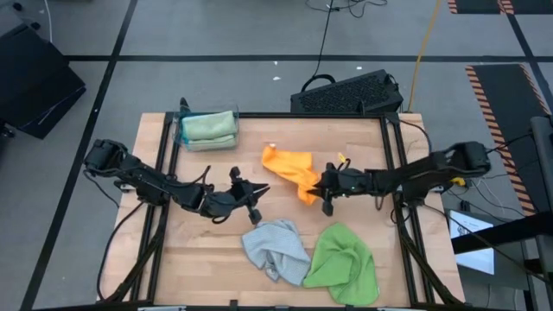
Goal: Fold microfiber towels
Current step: Fold the orange microfiber cloth
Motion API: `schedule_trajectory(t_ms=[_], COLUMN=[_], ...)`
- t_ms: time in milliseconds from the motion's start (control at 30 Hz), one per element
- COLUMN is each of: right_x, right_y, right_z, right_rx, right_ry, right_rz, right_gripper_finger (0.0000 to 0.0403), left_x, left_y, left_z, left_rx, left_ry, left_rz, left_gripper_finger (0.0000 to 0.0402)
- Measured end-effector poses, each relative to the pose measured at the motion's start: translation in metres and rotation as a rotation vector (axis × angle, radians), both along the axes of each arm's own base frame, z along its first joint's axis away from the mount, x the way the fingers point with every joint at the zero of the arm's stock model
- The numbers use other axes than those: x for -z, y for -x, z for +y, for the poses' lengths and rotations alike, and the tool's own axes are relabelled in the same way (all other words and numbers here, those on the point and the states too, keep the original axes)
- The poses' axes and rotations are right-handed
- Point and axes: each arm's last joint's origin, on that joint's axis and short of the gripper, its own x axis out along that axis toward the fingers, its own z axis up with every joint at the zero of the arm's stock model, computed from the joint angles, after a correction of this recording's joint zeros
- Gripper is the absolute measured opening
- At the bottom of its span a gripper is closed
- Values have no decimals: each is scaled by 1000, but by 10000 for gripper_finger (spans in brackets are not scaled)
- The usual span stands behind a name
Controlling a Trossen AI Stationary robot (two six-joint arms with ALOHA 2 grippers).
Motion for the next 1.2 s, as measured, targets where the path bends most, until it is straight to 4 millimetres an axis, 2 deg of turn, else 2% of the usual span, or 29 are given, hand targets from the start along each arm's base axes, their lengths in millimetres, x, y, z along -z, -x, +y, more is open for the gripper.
schedule_trajectory(t_ms=[200, 333, 600, 867, 1033, 1200], right_x=[-32, -47, -63, -70, -70, -68], right_y=[10, 17, 30, 38, 41, 45], right_z=[12, 12, 11, 10, 9, 7], right_rx=[-56, -67, -80, -82, -79, -20], right_ry=[-7, 10, 46, 71, 75, 138], right_rz=[-152, -214, -259, -276, -253, -214], right_gripper_finger=[10, 10, 10, 11, 11, 11], left_x=[-3, 5, 6, 8, 4, 1], left_y=[0, -8, -57, -107, -127, -135], left_z=[-7, -14, -25, -19, -9, 5], left_rx=[42, 76, 74, 120, 75, 137], left_ry=[-30, -99, -271, -286, -272, -200], left_rz=[-17, 1, 45, 48, 36, 6], left_gripper_finger=[100, 138, 181, 213, 215, 169])
